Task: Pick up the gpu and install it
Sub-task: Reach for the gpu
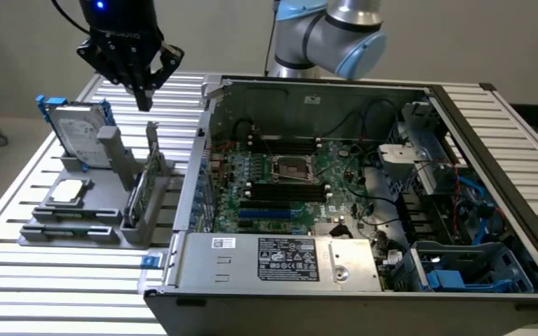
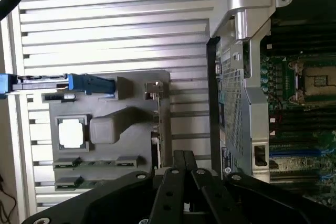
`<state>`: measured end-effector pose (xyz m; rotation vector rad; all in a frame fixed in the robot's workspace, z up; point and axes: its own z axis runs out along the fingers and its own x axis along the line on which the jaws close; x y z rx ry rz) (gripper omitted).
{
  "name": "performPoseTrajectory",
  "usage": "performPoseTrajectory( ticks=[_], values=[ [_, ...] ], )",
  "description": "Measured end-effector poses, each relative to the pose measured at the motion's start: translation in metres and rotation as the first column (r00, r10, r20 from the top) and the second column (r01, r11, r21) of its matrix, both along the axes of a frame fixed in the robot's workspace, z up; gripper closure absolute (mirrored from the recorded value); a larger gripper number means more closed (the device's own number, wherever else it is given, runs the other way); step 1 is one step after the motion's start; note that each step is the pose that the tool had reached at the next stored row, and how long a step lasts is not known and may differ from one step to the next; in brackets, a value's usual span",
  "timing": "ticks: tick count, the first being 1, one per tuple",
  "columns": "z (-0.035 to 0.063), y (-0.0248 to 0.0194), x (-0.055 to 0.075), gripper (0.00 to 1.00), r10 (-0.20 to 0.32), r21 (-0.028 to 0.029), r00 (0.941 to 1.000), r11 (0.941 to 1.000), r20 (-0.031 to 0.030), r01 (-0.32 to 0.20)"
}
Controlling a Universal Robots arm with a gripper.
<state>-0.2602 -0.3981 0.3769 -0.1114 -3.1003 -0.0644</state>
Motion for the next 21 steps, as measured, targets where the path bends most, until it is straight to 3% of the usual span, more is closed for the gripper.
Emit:
performPoseTrajectory(
  ticks=[6,15,21],
  values=[
    [-0.0055,-0.0014,-0.012,0.89,0.005,-0.0023,1.0,1.0,-0.0016,-0.005],
    [-0.0135,-0.0111,-0.018,0.89,0.015,-0.0024,0.9999,0.9999,-0.0037,-0.015],
    [-0.0178,-0.0118,-0.029,0.89,0.02,-0.0027,0.9998,0.9998,-0.0038,-0.02]
  ],
)
